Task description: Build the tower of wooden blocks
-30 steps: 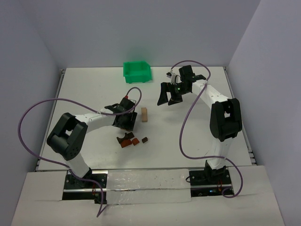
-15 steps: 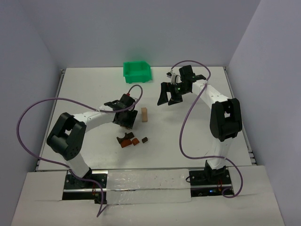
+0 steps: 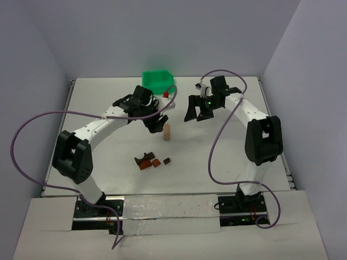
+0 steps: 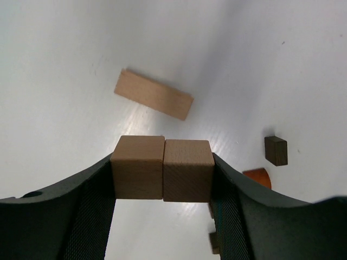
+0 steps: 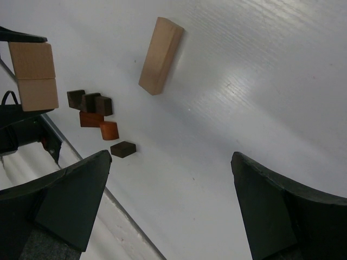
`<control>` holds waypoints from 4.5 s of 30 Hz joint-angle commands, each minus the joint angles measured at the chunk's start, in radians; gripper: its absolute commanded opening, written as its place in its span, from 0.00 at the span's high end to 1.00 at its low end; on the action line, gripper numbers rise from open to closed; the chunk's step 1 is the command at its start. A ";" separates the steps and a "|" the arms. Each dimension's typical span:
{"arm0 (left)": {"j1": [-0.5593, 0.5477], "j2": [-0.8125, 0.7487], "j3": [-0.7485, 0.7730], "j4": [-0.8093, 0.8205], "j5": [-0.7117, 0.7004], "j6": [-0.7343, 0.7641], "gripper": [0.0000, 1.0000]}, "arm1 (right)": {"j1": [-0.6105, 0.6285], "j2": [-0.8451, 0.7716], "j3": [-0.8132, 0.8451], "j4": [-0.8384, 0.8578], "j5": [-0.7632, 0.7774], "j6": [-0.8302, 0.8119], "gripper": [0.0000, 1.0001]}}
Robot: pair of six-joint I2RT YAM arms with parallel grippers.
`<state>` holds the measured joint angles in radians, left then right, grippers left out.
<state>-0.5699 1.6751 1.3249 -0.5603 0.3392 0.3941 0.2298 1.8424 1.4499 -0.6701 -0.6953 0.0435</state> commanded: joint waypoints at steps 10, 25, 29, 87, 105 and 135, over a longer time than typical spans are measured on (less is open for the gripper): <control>0.012 0.425 0.571 -0.454 0.193 0.463 0.96 | -0.142 -0.126 0.009 -0.047 0.025 -0.117 0.00; -0.010 0.538 0.651 -0.458 0.136 0.414 0.89 | -0.222 -0.157 0.018 -0.078 0.013 -0.143 0.00; -0.018 0.558 0.653 -0.456 0.111 0.414 0.85 | -0.222 -0.155 0.023 -0.080 0.006 -0.139 0.00; -0.066 0.529 0.556 -0.351 -0.043 0.414 0.70 | -0.222 -0.129 0.033 -0.076 -0.020 -0.123 0.00; -0.070 0.526 0.547 -0.352 -0.029 0.419 0.44 | -0.224 -0.124 0.038 -0.078 -0.018 -0.120 0.00; -0.094 0.420 0.633 -0.420 -0.088 0.432 0.01 | -0.223 -0.133 0.037 -0.083 -0.029 -0.123 0.00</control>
<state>-0.6418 2.1994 1.8638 -0.9372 0.2692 0.8086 0.0067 1.7283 1.4471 -0.7417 -0.7015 -0.0761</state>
